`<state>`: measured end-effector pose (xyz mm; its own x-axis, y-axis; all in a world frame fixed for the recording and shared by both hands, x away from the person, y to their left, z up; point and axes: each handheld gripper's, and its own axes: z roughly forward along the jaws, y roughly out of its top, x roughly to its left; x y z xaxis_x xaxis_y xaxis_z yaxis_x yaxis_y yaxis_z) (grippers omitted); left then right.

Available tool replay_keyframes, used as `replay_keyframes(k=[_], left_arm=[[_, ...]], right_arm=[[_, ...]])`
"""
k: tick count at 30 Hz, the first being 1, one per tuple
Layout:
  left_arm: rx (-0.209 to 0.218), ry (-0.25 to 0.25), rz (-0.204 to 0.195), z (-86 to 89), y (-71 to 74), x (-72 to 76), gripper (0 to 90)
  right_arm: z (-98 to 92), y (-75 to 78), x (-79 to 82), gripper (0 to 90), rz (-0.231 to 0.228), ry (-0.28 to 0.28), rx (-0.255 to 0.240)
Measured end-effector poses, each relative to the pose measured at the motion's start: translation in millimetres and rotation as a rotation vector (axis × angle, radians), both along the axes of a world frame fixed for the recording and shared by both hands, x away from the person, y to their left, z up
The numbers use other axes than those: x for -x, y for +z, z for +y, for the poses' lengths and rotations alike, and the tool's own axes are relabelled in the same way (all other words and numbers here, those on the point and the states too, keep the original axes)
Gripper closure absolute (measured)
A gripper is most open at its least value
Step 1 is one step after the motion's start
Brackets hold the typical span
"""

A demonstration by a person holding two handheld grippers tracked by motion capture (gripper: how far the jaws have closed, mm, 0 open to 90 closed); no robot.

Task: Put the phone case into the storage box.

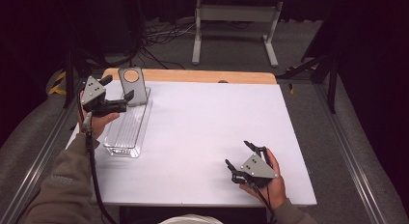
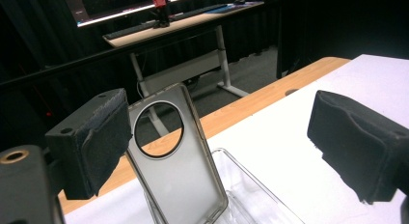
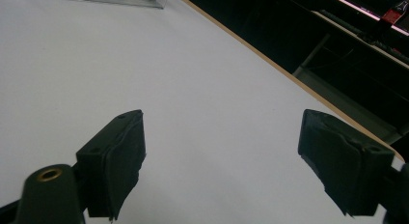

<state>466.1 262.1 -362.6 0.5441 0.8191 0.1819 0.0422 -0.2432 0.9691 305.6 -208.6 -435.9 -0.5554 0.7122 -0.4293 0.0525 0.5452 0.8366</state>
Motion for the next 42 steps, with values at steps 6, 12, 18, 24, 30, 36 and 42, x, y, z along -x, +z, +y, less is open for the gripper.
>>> replay_keyframes(k=[6, 12, 18, 24, 30, 36, 42], left_arm=[[-0.004, -0.015, -0.016, 0.2, 2.7, 10.4, 8.9], [-0.022, -0.037, -0.026, -3.5, 4.1, 21.7, 8.9], [-0.02, -0.063, -0.049, -5.2, 8.5, 34.3, 8.9], [-0.023, -0.092, -0.055, -8.4, 9.9, 44.3, 8.3], [-0.034, -0.108, -0.052, -11.6, 8.6, 49.2, 8.0], [-0.026, -0.117, -0.056, -13.5, 5.5, 54.4, 8.1], [-0.013, -0.136, -0.06, -15.3, 3.6, 61.1, 8.1]], right_arm=[[0.2, 0.9, 0.6, 17.3, -0.004, 0.003, 0.0], [0.5, 1.3, 1.1, 17.4, -0.005, 0.005, 0.001], [-0.6, 3.0, 2.1, 17.4, -0.011, 0.001, -0.005], [0.0, 2.9, 2.1, 17.4, -0.01, 0.003, -0.003], [0.5, 2.8, 2.3, 17.4, -0.009, 0.005, 0.0], [-0.4, 3.3, 2.5, 17.4, -0.008, 0.01, -0.002], [-0.9, 4.9, 3.0, 17.4, -0.011, 0.01, -0.006]])
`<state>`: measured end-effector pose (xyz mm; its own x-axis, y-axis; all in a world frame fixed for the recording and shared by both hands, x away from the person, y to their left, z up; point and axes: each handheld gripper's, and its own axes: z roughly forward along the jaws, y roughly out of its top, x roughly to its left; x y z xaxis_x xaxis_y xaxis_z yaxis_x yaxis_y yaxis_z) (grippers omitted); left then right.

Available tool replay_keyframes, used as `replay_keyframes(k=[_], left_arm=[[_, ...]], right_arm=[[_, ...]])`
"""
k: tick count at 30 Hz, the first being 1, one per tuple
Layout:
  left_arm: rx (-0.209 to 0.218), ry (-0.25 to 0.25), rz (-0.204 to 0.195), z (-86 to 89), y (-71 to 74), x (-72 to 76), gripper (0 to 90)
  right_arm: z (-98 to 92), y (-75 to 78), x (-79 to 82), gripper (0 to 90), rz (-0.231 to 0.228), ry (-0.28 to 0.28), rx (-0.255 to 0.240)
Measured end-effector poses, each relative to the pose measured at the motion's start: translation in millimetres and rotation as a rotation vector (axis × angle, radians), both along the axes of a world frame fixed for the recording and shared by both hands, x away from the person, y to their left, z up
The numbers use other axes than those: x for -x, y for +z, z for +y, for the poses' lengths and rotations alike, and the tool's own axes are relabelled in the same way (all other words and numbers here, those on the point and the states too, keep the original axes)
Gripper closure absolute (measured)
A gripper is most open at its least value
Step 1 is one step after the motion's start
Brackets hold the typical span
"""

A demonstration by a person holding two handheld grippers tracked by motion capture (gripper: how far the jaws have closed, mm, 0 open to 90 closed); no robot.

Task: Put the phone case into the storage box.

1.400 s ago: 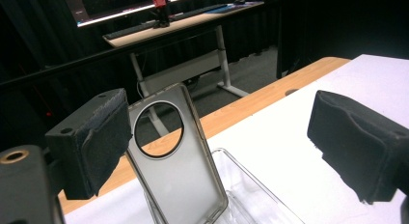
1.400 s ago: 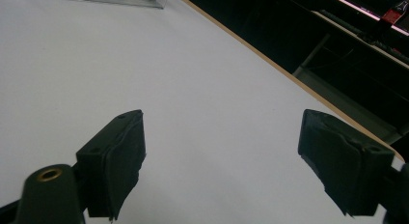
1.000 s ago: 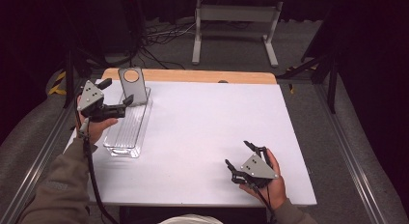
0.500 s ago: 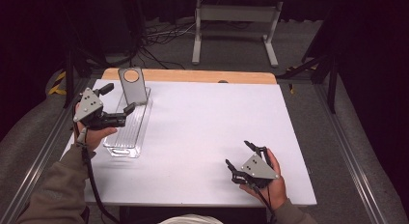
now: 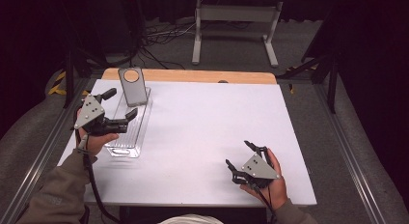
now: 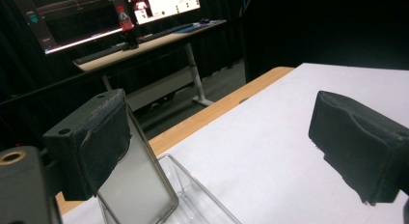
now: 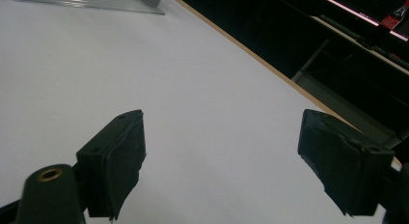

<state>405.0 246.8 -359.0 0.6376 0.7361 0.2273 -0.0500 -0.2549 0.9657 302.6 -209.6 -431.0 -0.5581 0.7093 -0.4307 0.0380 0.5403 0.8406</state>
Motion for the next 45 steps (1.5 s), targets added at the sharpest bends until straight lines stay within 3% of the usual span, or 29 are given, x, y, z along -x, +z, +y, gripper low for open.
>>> replay_keyframes(k=[14, 24, 28, 36, 45], left_arm=[[0.027, -0.051, -0.009, -3.2, -4.8, 17.8, 7.9], [0.026, -0.062, -0.009, -7.2, -8.7, 25.5, 6.1], [0.052, -0.05, 0.002, -11.2, -13.6, 32.4, 7.3], [0.038, -0.083, -0.009, -16.3, -17.7, 48.6, 7.4], [0.034, -0.107, 0.012, -23.2, -27.1, 60.0, 8.0]], right_arm=[[-2.0, 1.8, -0.1, 17.4, -0.003, -0.005, -0.008], [-2.7, 3.0, 0.7, 17.4, -0.009, -0.002, -0.007], [-3.1, 4.0, 1.4, 17.3, -0.01, -0.004, -0.012], [-4.3, 6.8, 2.3, 17.4, -0.02, -0.004, -0.021], [-4.8, 7.4, 2.5, 17.4, -0.018, -0.002, -0.025]])
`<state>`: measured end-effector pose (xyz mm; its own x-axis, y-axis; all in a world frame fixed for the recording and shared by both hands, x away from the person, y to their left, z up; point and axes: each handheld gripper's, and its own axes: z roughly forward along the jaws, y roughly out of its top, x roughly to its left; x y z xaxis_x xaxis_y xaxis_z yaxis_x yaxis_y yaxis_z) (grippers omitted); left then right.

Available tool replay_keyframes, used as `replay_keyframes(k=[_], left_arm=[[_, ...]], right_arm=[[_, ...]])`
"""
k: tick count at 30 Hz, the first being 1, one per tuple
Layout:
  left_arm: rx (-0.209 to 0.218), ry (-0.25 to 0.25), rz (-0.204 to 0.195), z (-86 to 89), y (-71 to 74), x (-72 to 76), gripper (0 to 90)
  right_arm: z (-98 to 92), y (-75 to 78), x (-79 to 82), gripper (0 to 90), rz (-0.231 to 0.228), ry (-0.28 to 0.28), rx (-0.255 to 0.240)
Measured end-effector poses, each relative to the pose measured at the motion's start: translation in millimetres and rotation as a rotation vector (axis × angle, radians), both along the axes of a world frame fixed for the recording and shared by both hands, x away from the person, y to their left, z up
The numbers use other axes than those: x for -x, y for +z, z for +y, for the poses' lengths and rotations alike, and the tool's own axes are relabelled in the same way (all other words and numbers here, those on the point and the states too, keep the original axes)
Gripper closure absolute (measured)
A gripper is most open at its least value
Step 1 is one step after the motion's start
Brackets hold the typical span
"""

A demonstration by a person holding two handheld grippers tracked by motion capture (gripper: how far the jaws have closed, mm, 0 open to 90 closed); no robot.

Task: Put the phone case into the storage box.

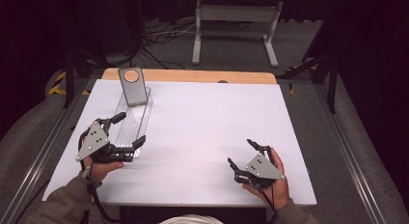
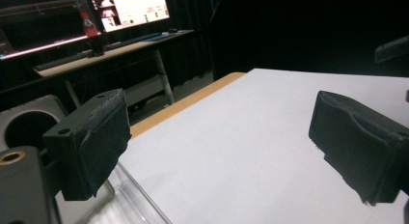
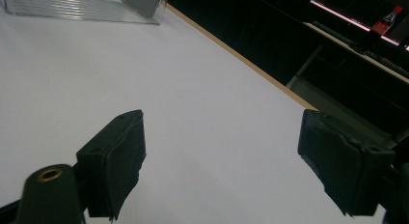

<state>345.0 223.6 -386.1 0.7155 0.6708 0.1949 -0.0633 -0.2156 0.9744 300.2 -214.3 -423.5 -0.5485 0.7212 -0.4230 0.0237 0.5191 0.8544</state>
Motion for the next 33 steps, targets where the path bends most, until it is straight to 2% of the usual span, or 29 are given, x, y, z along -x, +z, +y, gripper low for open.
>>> replay_keyframes(k=[7, 9, 15, 19, 22, 31, 33], left_arm=[[-0.008, -0.025, 0.039, -5.2, -10.5, 10.6, 7.5], [-0.019, -0.03, 0.039, -6.2, -12.3, 11.9, 7.3], [-0.035, -0.04, 0.055, -8.4, -16.7, 11.2, 7.6], [-0.063, -0.038, 0.053, -11.9, -23.0, 12.6, 8.9], [-0.069, -0.043, 0.074, -12.8, -28.7, 13.2, 8.9], [-0.103, -0.055, 0.102, -14.2, -37.2, 14.3, 7.9], [-0.097, -0.053, 0.109, -14.4, -38.4, 14.2, 7.5]], right_arm=[[0.2, -0.5, -0.5, 17.4, 0.003, 0.001, 0.0], [0.5, -0.5, -0.4, 17.4, 0.002, 0.002, 0.0], [0.3, -0.1, -0.6, 17.4, -0.002, -0.003, 0.001], [0.8, 0.0, -1.0, 17.3, -0.001, -0.001, -0.001], [1.3, -0.5, -1.5, 17.4, 0.001, 0.004, 0.002], [1.3, 0.0, -0.8, 17.3, 0.0, 0.007, -0.001], [1.4, 0.0, -0.8, 17.3, 0.001, 0.009, -0.003]])
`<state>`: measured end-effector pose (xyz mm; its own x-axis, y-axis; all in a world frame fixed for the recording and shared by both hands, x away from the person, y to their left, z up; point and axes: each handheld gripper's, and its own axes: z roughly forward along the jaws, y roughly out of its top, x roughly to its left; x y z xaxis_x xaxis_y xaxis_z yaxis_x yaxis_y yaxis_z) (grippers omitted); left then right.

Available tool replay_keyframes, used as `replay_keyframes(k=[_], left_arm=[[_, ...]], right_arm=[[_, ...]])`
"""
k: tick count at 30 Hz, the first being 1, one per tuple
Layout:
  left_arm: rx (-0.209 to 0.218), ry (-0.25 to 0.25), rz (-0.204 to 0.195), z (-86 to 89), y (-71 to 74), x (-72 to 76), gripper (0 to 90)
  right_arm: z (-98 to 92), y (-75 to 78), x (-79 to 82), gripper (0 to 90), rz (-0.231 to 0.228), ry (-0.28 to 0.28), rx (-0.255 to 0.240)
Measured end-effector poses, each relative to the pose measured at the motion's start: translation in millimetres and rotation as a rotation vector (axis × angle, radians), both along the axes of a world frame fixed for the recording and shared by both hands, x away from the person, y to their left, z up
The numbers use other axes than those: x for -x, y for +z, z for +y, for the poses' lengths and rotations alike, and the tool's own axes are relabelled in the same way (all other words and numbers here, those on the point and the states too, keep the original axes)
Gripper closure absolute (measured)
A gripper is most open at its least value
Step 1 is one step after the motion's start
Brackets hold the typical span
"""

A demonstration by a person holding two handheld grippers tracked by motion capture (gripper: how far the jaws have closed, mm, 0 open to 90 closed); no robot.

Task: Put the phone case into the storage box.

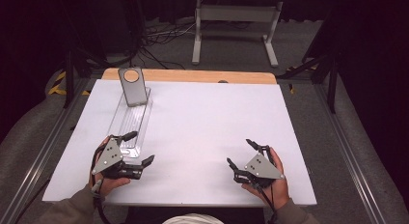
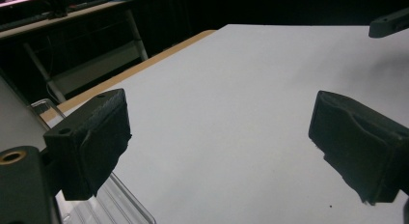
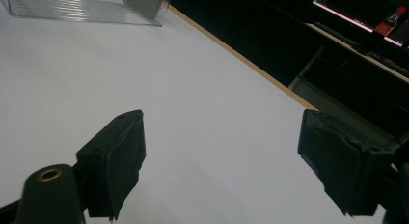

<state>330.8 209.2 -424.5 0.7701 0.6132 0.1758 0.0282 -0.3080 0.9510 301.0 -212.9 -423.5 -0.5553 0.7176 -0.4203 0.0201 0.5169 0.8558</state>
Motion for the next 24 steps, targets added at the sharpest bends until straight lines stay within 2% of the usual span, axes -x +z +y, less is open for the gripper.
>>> replay_keyframes(k=[6, 13, 21, 24], left_arm=[[0.012, -0.015, 0.045, -1.6, -6.1, -0.8, 5.7], [-0.003, -0.04, 0.082, -7.6, -11.5, -4.7, 4.5], [-0.02, -0.037, 0.085, -12.0, -13.5, -4.9, 4.0], [-0.022, -0.031, 0.074, -11.9, -12.4, -5.4, 4.3]], right_arm=[[2.5, -1.1, -0.7, 17.3, 0.006, 0.013, 0.004], [1.2, -2.2, -1.6, 17.3, 0.011, 0.014, 0.001], [0.8, -1.4, -0.9, 17.2, 0.016, 0.019, -0.01], [0.8, -0.9, -0.6, 17.2, 0.013, 0.022, -0.01]])
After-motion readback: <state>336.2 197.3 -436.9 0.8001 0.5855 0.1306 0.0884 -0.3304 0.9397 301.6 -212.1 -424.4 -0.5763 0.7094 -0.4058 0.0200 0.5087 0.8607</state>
